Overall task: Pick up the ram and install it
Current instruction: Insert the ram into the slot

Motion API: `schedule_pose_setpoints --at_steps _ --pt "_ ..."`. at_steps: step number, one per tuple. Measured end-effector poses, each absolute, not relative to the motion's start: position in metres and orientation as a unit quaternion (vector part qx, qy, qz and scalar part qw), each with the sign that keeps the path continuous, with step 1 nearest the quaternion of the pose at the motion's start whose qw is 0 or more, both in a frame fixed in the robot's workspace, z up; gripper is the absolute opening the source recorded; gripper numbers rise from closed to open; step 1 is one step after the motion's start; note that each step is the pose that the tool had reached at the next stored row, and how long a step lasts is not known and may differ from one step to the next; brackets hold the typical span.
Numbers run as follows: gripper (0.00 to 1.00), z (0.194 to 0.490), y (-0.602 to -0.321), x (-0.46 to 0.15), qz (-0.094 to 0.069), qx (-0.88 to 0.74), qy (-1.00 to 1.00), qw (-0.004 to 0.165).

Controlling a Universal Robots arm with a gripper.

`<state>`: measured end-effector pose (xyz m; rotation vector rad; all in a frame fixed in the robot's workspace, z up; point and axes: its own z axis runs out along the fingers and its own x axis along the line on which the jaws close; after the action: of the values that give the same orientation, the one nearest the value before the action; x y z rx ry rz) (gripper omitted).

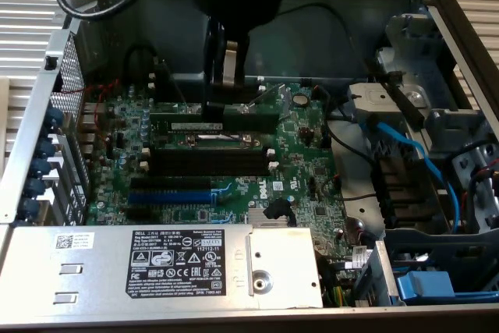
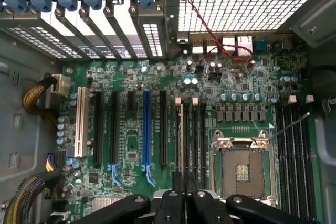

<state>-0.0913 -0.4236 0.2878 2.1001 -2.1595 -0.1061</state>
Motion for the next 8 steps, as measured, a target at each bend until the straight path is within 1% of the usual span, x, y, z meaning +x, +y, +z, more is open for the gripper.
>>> schedule_pose_setpoints --at_steps 8 --pt "0.12 0.274 -0.425 -0.091 -0.037 0.695 -0.715 0.065"
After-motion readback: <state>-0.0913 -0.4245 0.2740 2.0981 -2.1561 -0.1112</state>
